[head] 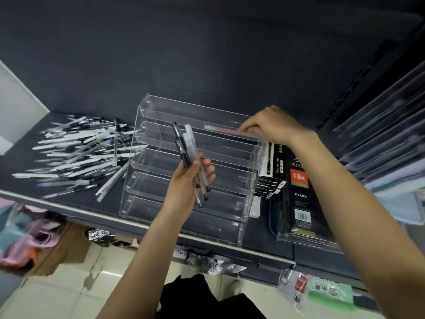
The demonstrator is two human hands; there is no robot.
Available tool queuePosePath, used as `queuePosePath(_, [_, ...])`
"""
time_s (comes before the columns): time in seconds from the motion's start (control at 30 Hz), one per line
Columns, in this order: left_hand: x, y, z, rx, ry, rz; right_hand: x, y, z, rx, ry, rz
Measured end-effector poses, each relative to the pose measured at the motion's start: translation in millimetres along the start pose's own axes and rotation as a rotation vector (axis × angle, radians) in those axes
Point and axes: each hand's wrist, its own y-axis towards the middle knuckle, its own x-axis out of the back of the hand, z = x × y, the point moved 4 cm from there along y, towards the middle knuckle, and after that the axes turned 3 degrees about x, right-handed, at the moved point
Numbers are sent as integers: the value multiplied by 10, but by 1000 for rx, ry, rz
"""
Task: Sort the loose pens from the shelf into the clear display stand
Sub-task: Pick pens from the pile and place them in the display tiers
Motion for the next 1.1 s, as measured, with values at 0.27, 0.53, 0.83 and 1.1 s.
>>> queuePosePath(0.27, [-208,-46,51,-22,-2,-84,-255,-105,25,-5,-50,-113])
queuePosePath(0.53, [-249,-73,40,-70,-52,-81,-174,-557,736,-70,505,-560])
queuePosePath(0.83, [-344,10,-70,-126,-129,38,-260,-486,751,-188,879,-380])
queuePosePath(1.1, [-80,188,-101,-73,-157,-33,44,10,175,-170,10,-258])
